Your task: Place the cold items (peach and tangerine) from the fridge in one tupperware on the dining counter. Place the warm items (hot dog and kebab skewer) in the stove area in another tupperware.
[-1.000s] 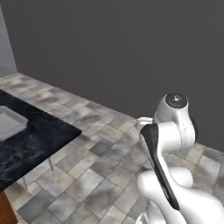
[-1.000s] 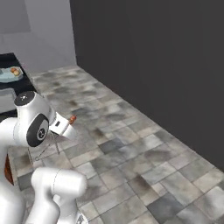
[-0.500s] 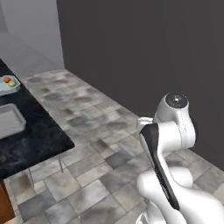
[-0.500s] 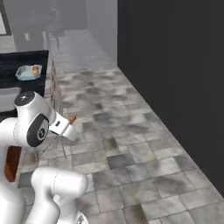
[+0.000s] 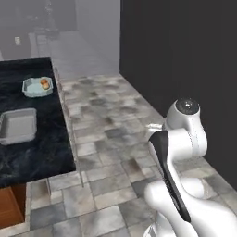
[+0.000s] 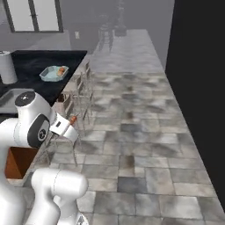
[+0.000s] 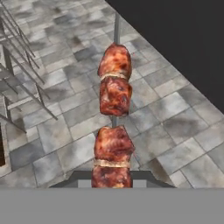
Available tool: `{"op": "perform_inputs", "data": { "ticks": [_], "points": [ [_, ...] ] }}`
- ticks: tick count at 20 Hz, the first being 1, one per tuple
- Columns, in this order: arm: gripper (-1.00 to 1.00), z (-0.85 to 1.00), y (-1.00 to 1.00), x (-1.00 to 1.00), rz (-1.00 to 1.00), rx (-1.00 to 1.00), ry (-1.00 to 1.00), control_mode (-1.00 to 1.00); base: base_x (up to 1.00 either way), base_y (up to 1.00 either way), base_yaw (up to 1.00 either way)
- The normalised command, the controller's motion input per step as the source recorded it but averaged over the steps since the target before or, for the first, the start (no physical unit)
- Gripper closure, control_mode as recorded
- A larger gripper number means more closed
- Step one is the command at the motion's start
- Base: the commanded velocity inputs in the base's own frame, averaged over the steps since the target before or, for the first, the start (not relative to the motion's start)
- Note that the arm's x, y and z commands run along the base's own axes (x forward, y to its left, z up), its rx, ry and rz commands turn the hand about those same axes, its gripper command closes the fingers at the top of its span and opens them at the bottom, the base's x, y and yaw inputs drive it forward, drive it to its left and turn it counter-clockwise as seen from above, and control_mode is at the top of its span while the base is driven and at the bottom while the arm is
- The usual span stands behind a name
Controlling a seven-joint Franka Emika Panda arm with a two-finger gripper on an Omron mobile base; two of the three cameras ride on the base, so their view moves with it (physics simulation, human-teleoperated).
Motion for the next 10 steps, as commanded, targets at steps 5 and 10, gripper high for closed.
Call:
{"op": "perform_inputs", "data": {
  "ticks": [5,10],
  "points": [
    [1.0,0.0,0.0,0.0,0.0,0.0,0.0,1.0,0.83,-0.49,0.56],
    [1.0,0.0,0.0,0.0,0.0,0.0,0.0,1.0,0.83,-0.47,0.57]
  ]
}}
